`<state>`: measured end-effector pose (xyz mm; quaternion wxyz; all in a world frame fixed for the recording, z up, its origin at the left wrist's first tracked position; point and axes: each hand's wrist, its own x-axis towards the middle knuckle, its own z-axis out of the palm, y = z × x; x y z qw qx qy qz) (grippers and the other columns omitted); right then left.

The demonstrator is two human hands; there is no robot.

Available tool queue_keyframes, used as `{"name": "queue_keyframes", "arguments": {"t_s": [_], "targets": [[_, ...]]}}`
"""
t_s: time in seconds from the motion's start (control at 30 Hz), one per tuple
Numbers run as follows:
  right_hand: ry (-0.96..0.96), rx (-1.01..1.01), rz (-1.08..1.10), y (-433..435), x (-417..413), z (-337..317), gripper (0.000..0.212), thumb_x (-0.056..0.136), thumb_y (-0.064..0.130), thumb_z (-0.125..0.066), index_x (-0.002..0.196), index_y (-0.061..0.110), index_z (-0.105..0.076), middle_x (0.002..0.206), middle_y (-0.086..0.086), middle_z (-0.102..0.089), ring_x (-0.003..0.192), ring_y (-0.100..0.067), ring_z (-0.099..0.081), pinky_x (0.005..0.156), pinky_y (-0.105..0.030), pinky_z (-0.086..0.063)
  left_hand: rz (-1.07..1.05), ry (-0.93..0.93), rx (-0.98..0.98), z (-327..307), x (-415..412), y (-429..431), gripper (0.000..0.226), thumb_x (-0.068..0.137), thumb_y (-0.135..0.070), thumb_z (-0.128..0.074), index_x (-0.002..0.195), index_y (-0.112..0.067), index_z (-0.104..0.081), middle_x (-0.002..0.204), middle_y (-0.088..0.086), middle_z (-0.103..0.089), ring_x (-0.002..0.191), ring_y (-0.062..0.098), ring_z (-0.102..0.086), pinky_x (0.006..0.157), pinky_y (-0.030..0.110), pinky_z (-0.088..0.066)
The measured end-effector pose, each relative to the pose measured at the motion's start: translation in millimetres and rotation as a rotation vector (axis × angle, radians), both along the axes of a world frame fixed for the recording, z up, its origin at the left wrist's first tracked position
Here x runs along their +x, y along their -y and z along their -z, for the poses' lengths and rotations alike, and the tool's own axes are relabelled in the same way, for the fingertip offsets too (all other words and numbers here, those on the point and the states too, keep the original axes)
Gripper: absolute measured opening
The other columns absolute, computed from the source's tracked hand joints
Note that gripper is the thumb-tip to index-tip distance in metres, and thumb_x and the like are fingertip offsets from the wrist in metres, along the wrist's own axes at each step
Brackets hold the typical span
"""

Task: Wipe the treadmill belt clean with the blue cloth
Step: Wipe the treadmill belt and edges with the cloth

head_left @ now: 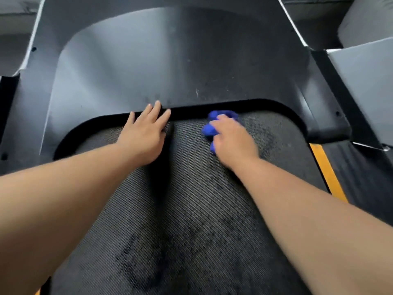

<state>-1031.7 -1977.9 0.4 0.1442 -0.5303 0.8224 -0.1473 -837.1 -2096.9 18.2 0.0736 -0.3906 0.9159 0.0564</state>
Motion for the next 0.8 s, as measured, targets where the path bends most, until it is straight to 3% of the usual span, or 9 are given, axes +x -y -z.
{"name": "queue_keyframes", "arguments": {"t_s": [0.07, 0.13, 0.23, 0.33, 0.4, 0.5, 0.6, 0.7, 0.8], "targets": [[-0.078, 0.008, 0.329, -11, -40, -1, 0.022, 0.075, 0.018, -0.047, 0.095, 0.017, -0.055, 0.118, -0.007, -0.051, 0.108, -0.033, -0.053, 0.085, -0.042, -0.048, 0.021, 0.053, -0.038, 4, 11, -21, 0.065, 0.093, -0.042, -0.043, 0.150, -0.026, -0.016, 0.159, 0.007, -0.003, 0.145, 0.024, -0.009, 0.114, 0.045, -0.012], [-0.130, 0.076, 0.445, -12, -56, -1, 0.023, 0.080, 0.011, -0.050, 0.102, 0.010, -0.054, 0.121, -0.013, -0.047, 0.110, -0.035, -0.049, 0.087, -0.043, -0.042, -0.018, 0.091, -0.006, 6, 17, -28, 0.068, 0.092, -0.051, -0.043, 0.150, -0.029, -0.016, 0.159, 0.003, -0.008, 0.143, 0.024, -0.015, 0.112, 0.044, -0.018], [-0.043, 0.022, 0.292, 2, -24, 0, 0.035, 0.082, 0.005, -0.045, 0.115, 0.013, -0.052, 0.126, -0.011, -0.046, 0.113, -0.034, -0.048, 0.086, -0.042, -0.044, -0.078, 0.110, 0.155, 6, 16, -24, 0.070, 0.092, -0.055, -0.040, 0.151, -0.028, -0.012, 0.159, 0.000, -0.006, 0.142, 0.028, -0.012, 0.111, 0.047, -0.024], [0.137, 0.013, -0.184, 12, 30, 5, 0.051, 0.088, 0.011, -0.044, 0.138, 0.024, -0.044, 0.151, 0.000, -0.034, 0.137, -0.022, -0.033, 0.108, -0.044, -0.033, -0.069, 0.141, 0.188, 5, 12, -26, 0.074, 0.093, -0.055, -0.040, 0.151, -0.024, -0.008, 0.159, 0.001, -0.003, 0.142, 0.030, -0.010, 0.114, 0.045, -0.024], [0.094, 0.083, -0.368, 13, 33, 2, 0.053, 0.091, 0.012, -0.045, 0.142, 0.025, -0.040, 0.156, 0.005, -0.025, 0.141, -0.016, -0.026, 0.113, -0.038, -0.027, -0.045, 0.163, 0.164, 4, 9, -24, 0.077, 0.091, -0.057, -0.041, 0.151, -0.021, -0.008, 0.159, 0.004, -0.005, 0.140, 0.031, -0.014, 0.114, 0.043, -0.023], [0.024, 0.053, -0.110, -2, -20, -2, 0.050, 0.088, 0.011, -0.050, 0.137, 0.021, -0.046, 0.152, 0.002, -0.032, 0.137, -0.021, -0.032, 0.110, -0.036, -0.030, -0.025, 0.219, 0.180, 1, 7, -20, 0.089, 0.085, -0.068, -0.040, 0.151, -0.019, -0.007, 0.158, 0.007, -0.004, 0.141, 0.032, -0.014, 0.113, 0.045, -0.025], [-0.152, 0.147, 0.162, -37, -84, -4, 0.043, 0.088, 0.014, -0.039, 0.130, 0.011, -0.048, 0.141, -0.010, -0.039, 0.127, -0.031, -0.039, 0.100, -0.039, -0.038, -0.036, 0.285, 0.209, 0, 4, -28, 0.096, 0.082, -0.074, -0.036, 0.151, -0.019, 0.003, 0.159, 0.004, 0.008, 0.145, 0.027, -0.003, 0.113, 0.047, -0.026], [-0.140, 0.170, 0.225, -39, -63, -10, 0.035, 0.087, 0.006, -0.045, 0.122, 0.012, -0.047, 0.130, -0.011, -0.043, 0.113, -0.031, -0.047, 0.087, -0.038, -0.043, -0.071, 0.304, 0.217, -1, -2, -32, 0.097, 0.084, -0.072, -0.038, 0.150, -0.018, 0.007, 0.158, 0.004, 0.013, 0.145, 0.027, 0.001, 0.113, 0.048, -0.024], [-0.010, 0.087, -0.013, -16, 10, -6, 0.047, 0.089, 0.005, -0.045, 0.135, 0.017, -0.042, 0.141, -0.004, -0.038, 0.124, -0.024, -0.042, 0.097, -0.037, -0.040, -0.085, 0.298, 0.236, 2, -3, -30, 0.101, 0.082, -0.072, -0.042, 0.150, -0.017, 0.007, 0.158, 0.006, 0.014, 0.145, 0.029, 0.001, 0.114, 0.049, -0.022]]}}
